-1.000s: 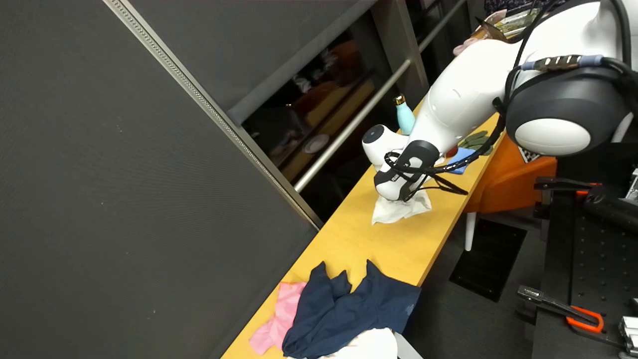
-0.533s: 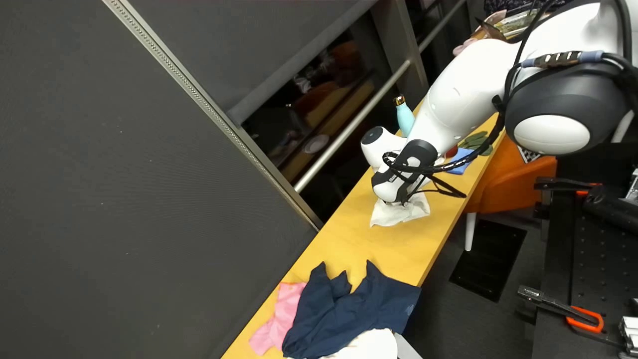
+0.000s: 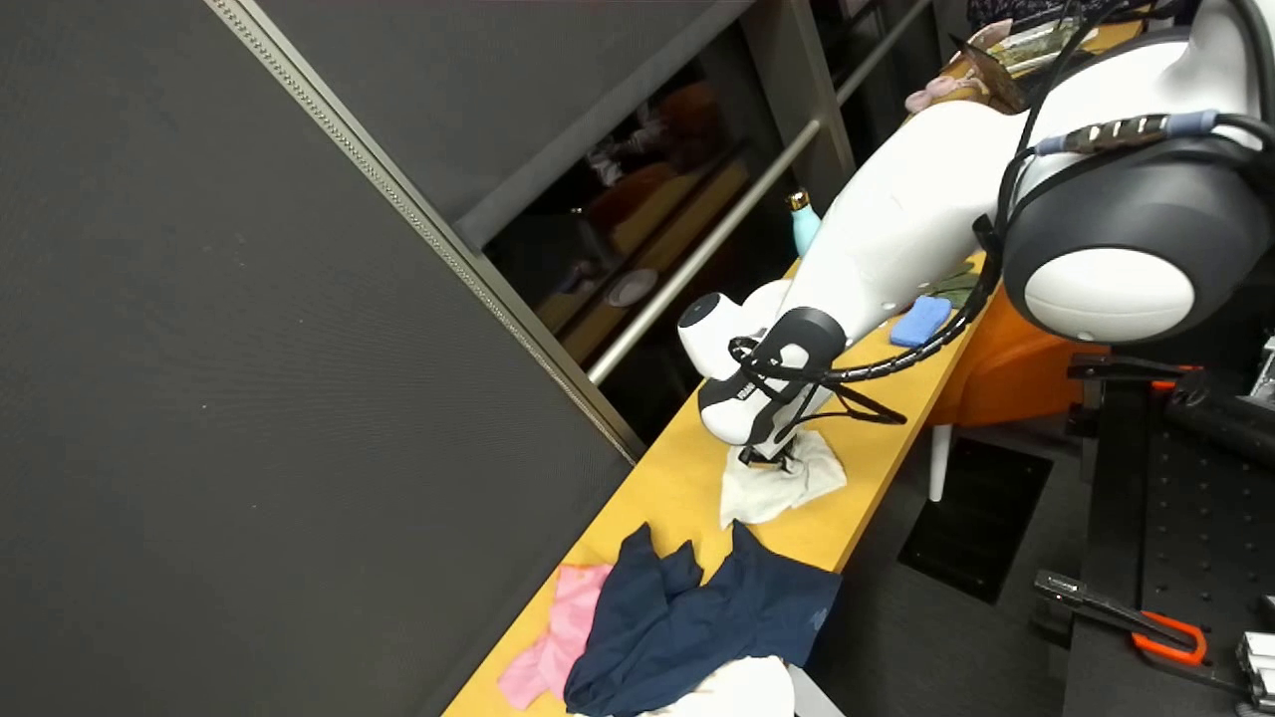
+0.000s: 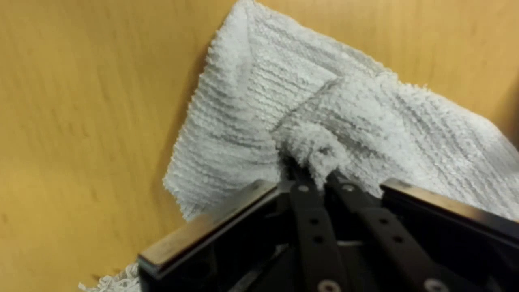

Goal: Move the blue item to the left then use the white cloth to wipe the table

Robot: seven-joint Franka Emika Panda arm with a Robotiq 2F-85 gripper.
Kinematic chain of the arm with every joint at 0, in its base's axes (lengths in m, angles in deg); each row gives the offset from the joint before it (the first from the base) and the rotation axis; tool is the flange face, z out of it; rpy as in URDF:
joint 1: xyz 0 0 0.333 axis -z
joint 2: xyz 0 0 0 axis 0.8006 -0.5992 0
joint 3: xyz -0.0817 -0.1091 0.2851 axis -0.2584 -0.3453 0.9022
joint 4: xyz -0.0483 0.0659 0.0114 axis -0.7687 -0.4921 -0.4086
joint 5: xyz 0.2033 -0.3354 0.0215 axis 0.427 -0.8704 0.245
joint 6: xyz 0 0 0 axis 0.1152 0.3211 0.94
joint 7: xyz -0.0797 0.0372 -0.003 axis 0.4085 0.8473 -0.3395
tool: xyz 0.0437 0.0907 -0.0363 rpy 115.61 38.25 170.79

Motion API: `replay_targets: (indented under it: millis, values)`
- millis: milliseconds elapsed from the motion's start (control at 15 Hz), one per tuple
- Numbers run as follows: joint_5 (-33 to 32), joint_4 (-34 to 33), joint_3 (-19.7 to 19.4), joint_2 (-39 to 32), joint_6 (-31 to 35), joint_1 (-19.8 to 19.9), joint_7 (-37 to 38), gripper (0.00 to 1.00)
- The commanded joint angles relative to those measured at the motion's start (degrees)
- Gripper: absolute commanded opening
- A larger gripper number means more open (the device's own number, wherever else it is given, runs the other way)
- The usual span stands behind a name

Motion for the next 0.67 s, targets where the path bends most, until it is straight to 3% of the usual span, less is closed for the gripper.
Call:
replay_targets:
  millis: [0, 267, 600]
  values:
    - [0.2, -2.4, 3.6, -4.2, -3.6, -3.0, -4.8, 0.02]
    - [-2.3, -1.2, 0.4, -5.0, -4.5, -6.8, -2.5, 0.02]
    - [-3.9, -0.9, -4.5, -5.1, -3.5, -6.7, 4.4, 0.02]
